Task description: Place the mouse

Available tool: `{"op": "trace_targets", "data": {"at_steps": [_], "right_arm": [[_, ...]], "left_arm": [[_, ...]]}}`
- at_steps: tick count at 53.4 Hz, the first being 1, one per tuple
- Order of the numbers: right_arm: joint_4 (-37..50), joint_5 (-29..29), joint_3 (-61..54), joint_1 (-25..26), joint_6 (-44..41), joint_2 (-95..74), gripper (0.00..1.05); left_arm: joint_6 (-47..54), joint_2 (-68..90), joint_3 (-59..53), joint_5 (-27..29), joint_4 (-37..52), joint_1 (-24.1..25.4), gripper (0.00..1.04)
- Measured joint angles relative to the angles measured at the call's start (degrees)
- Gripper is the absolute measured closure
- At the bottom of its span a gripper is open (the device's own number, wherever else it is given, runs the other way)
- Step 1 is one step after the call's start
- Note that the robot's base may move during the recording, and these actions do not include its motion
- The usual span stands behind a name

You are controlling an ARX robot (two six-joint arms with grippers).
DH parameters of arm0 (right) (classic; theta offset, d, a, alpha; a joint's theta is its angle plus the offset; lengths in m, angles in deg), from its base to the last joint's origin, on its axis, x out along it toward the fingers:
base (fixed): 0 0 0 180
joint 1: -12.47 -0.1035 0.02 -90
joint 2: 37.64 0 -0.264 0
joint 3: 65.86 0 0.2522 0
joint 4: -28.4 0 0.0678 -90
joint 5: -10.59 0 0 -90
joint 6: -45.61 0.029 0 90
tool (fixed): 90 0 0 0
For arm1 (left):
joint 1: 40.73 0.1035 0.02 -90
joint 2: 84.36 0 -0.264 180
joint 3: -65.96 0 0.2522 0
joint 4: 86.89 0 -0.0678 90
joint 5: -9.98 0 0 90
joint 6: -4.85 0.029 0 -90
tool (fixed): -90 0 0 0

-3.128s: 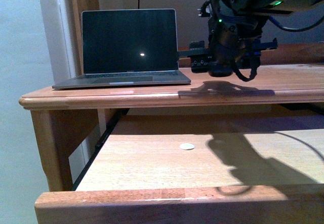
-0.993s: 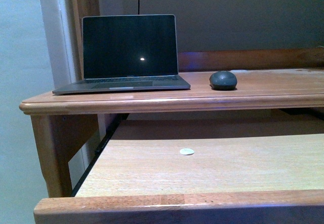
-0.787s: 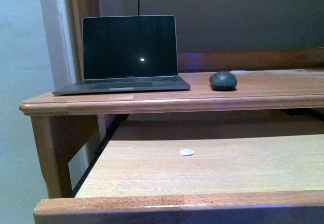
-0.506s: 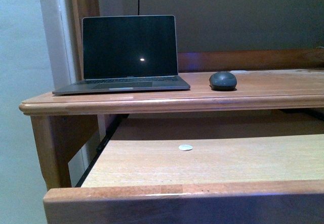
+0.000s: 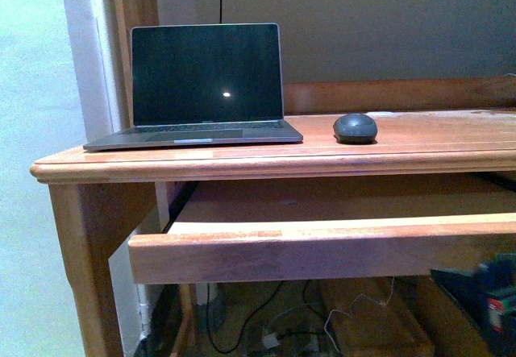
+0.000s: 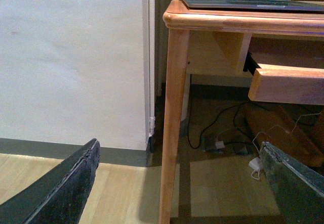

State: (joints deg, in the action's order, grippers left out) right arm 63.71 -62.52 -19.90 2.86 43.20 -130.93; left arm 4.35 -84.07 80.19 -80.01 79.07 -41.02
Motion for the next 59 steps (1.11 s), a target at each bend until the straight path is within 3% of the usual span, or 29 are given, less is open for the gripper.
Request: {"op": "trace_targets", "data": {"at_steps": [37, 44, 59], "right_arm": [[-8.96, -28.11, 24.68, -10.82, 4.13, -16.7, 0.07], [-8.98, -26.69, 24.96, -10.8, 5.73, -16.33, 0.07], [-8.2, -15.23, 13.35, -8.61, 10.97, -0.74, 0.07]], "left_arm": [[0.0, 0.0, 0.0, 0.0, 0.0, -0.02, 0.08], [0.0, 0.0, 0.0, 0.0, 0.0, 0.0, 0.08], [0.0, 0.0, 0.0, 0.02, 0.0, -0.02, 0.08]]}}
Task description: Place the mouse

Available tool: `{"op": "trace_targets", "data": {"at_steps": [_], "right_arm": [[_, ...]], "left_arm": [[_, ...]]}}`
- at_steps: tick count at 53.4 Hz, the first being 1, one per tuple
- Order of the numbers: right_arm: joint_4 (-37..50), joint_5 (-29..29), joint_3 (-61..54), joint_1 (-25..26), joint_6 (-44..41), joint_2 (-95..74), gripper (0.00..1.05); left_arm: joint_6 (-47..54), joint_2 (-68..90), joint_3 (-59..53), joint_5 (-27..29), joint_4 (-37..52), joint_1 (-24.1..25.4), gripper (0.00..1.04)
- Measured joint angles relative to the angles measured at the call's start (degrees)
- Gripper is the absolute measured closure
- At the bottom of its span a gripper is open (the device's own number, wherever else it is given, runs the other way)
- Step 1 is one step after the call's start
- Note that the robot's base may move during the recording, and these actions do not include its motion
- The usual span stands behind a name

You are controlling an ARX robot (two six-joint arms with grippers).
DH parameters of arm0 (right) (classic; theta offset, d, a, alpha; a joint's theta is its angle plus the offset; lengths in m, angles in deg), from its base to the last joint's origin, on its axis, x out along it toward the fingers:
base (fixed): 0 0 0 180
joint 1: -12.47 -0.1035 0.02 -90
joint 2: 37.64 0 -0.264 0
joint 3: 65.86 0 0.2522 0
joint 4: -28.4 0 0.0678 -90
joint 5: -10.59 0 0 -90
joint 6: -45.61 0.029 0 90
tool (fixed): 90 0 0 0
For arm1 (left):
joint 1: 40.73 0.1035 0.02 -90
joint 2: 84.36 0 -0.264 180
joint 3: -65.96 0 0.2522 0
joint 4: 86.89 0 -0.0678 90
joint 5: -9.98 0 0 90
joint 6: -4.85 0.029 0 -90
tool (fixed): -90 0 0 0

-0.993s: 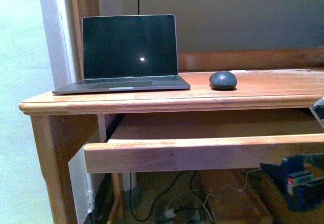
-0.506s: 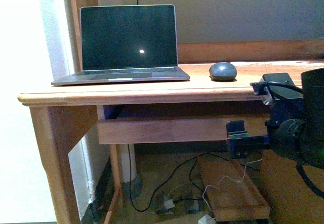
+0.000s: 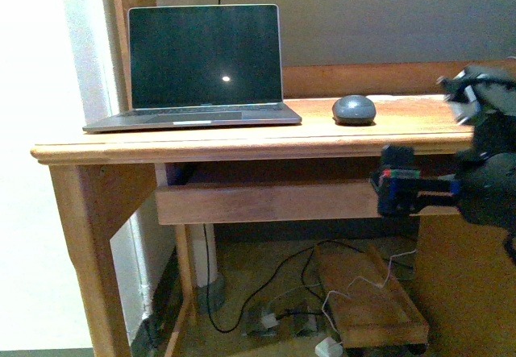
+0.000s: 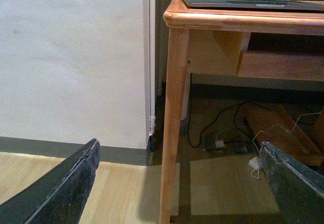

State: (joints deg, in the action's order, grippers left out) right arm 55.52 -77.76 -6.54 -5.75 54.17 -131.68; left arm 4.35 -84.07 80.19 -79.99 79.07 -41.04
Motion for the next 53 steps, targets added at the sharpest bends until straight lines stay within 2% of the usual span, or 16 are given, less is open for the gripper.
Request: {"op": "trace_targets", "data": {"at_steps": [4, 9, 20, 29, 35, 39, 42, 47, 53], "right_arm": [[-0.66, 4.07, -7.91, 1.2, 3.15, 10.99, 0.07], [-2.19, 5.92, -14.99, 3.26, 6.36, 20.59, 0.07], [-9.05, 9.46, -30.56, 11.76, 14.25, 46.53, 0.07], [-20.79, 13.35, -37.66, 14.34, 14.4, 64.94, 0.07], [-32.22, 14.27, -39.67, 15.08, 14.38, 78.62, 0.07], [-39.98, -1.29, -39.76, 10.23, 5.73, 86.88, 0.2], [-40.79, -7.13, -40.15, 10.01, 0.2, 88.48, 0.3], [-41.38, -2.4, -41.42, 17.07, -5.4, 89.85, 0.51], [-41.33, -1.66, -41.75, 17.86, -7.19, 90.68, 0.73]], "left_arm": [[0.0, 0.0, 0.0, -0.02, 0.0, 0.0, 0.08], [0.0, 0.0, 0.0, -0.02, 0.0, 0.0, 0.08], [0.0, 0.0, 0.0, -0.02, 0.0, 0.0, 0.08], [0.0, 0.0, 0.0, -0.02, 0.0, 0.02, 0.08], [0.0, 0.0, 0.0, -0.02, 0.0, 0.0, 0.08], [0.0, 0.0, 0.0, -0.02, 0.0, 0.0, 0.08], [0.0, 0.0, 0.0, 0.09, 0.0, 0.02, 0.08], [0.0, 0.0, 0.0, -0.02, 0.0, 0.02, 0.08], [0.0, 0.0, 0.0, 0.0, 0.0, 0.02, 0.08]]}}
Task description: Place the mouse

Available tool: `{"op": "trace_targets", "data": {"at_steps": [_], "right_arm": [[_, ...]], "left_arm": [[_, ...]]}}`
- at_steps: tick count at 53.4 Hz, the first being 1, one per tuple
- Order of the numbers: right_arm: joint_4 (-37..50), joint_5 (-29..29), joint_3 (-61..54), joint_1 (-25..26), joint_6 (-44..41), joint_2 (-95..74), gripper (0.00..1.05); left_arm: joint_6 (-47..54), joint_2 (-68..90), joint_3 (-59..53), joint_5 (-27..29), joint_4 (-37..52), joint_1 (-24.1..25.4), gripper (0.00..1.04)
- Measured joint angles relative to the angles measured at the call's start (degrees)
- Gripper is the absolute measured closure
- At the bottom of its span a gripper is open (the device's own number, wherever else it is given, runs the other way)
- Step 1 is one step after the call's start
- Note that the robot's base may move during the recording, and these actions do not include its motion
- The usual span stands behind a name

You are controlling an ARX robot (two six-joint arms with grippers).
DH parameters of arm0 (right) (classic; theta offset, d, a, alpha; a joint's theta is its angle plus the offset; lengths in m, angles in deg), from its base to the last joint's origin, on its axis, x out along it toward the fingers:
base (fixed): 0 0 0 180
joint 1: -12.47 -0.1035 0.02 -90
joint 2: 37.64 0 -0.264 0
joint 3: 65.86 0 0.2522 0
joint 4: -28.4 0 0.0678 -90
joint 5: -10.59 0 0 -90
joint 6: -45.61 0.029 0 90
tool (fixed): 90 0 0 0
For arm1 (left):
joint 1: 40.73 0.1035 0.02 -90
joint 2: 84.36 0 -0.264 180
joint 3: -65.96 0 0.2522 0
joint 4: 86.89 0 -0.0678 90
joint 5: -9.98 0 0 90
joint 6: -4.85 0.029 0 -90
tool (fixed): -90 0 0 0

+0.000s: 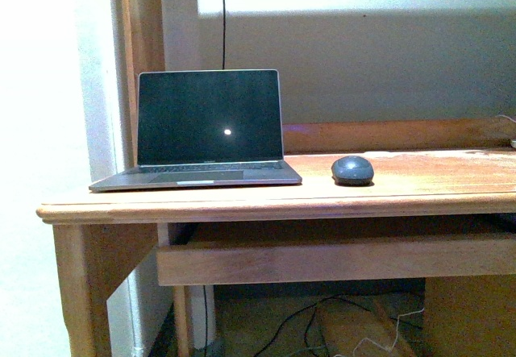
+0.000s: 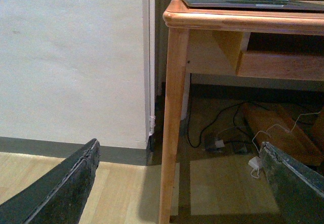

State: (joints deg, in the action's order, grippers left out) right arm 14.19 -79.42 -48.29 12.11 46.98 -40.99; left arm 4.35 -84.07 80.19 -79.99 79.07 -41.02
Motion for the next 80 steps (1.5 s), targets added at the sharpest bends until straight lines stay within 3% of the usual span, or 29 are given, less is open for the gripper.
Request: {"op": "trace_targets", "data": {"at_steps": [9, 32, 34, 42, 46, 52, 58, 80], "right_arm": [[0.02, 0.0, -1.31, 0.15, -1.03, 0.76, 1.02], [0.33, 0.04, -2.95, 0.22, -1.05, 2.95, 1.02], [0.33, 0.04, -2.95, 0.24, -1.14, 2.97, 0.98], [0.33, 0.04, -2.95, 0.24, -1.16, 2.97, 0.61], [0.33, 0.04, -2.95, 0.24, -1.16, 2.97, 0.51], [0.33, 0.04, -2.95, 0.24, -1.16, 2.97, 0.24], [0.33, 0.04, -2.95, 0.24, -1.14, 2.97, 0.06], [0.33, 0.04, -2.95, 0.22, -1.14, 2.97, 0.07]], "left_arm": [[0.02, 0.0, 0.0, 0.0, 0.0, 0.0, 0.08], [0.02, 0.0, 0.0, -0.02, 0.0, 0.0, 0.08], [0.0, 0.0, 0.0, 0.0, 0.0, 0.0, 0.08], [0.02, 0.0, 0.0, -0.02, 0.0, 0.0, 0.08], [0.02, 0.0, 0.0, 0.0, 0.0, 0.0, 0.08], [0.02, 0.0, 0.0, -0.02, 0.0, 0.0, 0.08], [0.0, 0.0, 0.0, 0.0, 0.0, -0.02, 0.08], [0.0, 0.0, 0.0, 0.0, 0.0, 0.0, 0.08]]}}
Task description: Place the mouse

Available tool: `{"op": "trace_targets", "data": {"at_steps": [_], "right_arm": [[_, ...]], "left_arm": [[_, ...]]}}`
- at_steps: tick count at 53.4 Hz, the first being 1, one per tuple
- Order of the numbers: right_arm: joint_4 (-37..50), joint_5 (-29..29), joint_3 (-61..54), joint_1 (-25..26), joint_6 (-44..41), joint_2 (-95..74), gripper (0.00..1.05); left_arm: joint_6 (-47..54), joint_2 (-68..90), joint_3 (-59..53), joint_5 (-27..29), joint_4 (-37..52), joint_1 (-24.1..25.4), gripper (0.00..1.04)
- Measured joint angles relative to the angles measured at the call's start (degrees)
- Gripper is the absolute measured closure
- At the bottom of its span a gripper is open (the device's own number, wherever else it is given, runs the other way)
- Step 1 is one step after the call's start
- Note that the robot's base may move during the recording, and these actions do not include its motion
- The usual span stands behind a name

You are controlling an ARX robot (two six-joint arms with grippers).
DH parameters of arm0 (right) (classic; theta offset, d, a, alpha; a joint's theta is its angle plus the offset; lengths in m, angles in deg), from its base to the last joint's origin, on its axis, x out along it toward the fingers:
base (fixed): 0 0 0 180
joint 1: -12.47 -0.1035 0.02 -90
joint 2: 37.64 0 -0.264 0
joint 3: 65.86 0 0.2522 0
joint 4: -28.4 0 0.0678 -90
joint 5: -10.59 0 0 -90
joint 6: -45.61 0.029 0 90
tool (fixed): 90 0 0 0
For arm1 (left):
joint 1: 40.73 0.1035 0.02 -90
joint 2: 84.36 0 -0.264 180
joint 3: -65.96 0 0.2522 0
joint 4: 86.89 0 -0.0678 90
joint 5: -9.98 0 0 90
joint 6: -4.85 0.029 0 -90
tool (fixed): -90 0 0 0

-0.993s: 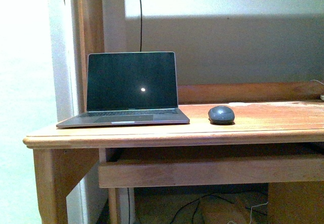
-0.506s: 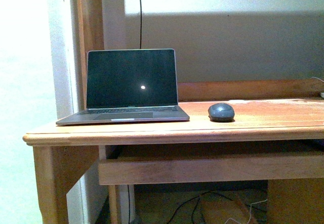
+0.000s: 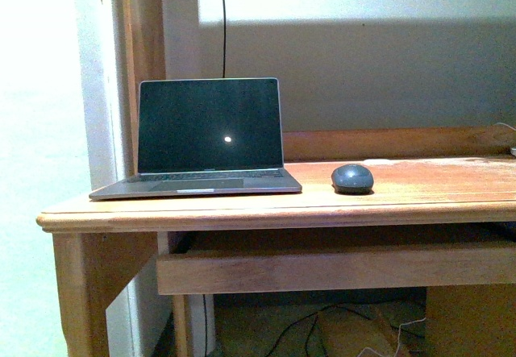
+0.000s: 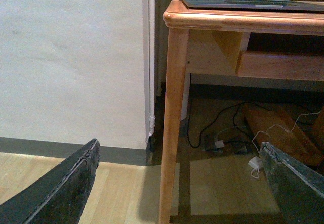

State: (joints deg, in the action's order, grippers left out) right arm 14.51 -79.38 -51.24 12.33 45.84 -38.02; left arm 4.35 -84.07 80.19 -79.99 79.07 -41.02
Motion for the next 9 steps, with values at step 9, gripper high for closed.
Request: {"op": "trace_targets", "data": {"at_steps": [9], "right_arm": [[0.0, 0.0, 0.0, 0.0, 0.0, 0.0, 0.07]], "left_arm": [[0.02, 0.0, 0.0, -0.02, 0.0, 0.0, 0.08]]}}
